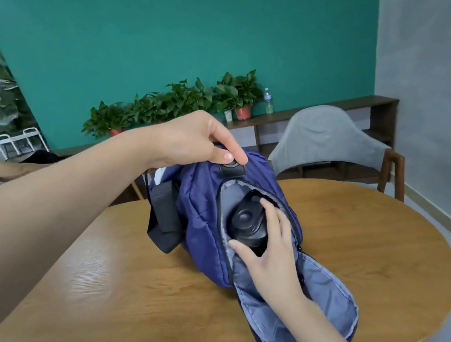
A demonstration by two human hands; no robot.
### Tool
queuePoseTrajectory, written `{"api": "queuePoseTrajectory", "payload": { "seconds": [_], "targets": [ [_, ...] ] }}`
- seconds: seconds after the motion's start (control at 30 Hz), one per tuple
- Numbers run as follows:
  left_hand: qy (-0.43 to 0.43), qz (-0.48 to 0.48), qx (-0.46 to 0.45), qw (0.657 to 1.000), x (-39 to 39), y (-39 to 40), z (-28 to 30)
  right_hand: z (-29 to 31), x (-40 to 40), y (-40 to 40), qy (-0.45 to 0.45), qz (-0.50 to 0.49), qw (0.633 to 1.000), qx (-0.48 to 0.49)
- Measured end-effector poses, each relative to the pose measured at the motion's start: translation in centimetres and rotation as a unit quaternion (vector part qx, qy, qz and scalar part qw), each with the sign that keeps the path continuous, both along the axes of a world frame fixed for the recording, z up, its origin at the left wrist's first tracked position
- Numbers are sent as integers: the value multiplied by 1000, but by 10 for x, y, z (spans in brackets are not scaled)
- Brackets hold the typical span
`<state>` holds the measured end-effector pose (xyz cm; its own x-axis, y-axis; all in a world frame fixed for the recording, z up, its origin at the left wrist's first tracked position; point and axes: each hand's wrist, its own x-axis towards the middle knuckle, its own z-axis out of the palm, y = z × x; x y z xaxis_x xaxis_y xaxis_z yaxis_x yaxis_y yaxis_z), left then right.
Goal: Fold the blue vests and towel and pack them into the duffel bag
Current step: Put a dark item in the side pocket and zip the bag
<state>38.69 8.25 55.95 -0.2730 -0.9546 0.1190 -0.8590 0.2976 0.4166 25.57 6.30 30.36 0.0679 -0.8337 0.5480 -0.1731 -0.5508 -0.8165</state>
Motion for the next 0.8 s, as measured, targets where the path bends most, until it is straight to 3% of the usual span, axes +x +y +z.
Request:
{"api": "queuePoseTrajectory", "payload": {
  "seconds": [0.2,0.33,0.57,0.8],
  "targets": [
    [-11,-2,-19,1000,-14,-2,1,-12,12,-10,111,-27,993,-3],
    [43,-2,-41,998,-21,-7,-1,-17,9,-17,48,-19,992,120],
    [144,11,-6,989,-28,-9,-6,-9,1,-30,-38,-27,988,146],
    [247,10,7,969,-19,-8,-25,-9,5,-36,-14,-52,990,130]
  ]
}}
